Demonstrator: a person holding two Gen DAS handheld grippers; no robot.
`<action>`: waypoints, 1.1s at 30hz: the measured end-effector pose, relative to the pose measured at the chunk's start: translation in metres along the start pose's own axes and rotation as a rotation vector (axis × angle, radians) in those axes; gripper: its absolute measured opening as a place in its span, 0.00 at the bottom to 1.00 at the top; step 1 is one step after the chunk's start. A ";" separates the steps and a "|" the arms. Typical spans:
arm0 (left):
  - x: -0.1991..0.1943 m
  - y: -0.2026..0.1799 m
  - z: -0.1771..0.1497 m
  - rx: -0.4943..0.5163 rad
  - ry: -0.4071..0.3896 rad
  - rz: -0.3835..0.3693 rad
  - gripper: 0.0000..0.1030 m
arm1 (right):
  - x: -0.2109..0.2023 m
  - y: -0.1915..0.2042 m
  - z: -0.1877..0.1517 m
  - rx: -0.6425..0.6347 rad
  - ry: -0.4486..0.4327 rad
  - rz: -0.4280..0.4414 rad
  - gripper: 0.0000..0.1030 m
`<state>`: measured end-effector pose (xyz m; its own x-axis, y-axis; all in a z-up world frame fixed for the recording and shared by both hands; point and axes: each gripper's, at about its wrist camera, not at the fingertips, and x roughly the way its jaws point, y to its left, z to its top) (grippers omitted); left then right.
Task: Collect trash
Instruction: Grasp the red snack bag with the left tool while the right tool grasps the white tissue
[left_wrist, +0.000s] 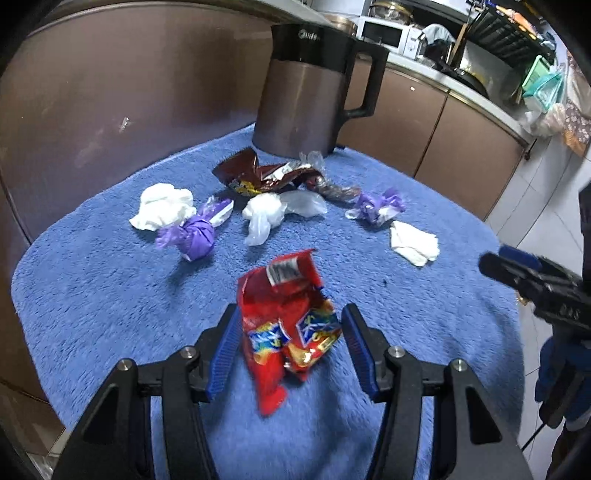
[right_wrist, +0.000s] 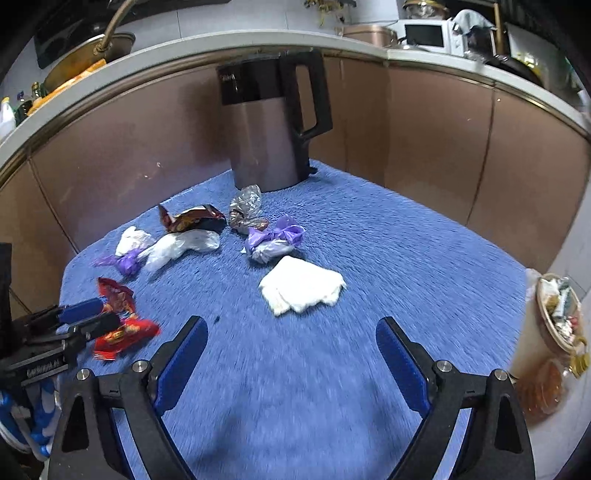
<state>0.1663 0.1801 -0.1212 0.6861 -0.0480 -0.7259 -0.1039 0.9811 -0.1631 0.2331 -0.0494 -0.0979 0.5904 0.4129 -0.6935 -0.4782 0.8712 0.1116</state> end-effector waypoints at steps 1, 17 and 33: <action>0.004 0.000 0.001 -0.002 0.005 0.001 0.52 | 0.010 -0.002 0.005 -0.003 0.010 0.004 0.88; 0.021 0.012 -0.005 -0.048 0.021 -0.009 0.20 | 0.094 -0.025 0.023 0.036 0.128 0.019 0.24; -0.057 -0.008 -0.010 -0.021 -0.087 -0.037 0.14 | -0.028 0.013 -0.001 -0.010 -0.032 0.091 0.07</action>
<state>0.1206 0.1736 -0.0849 0.7496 -0.0664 -0.6585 -0.0918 0.9749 -0.2027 0.2093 -0.0500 -0.0779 0.5650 0.4985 -0.6575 -0.5367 0.8273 0.1661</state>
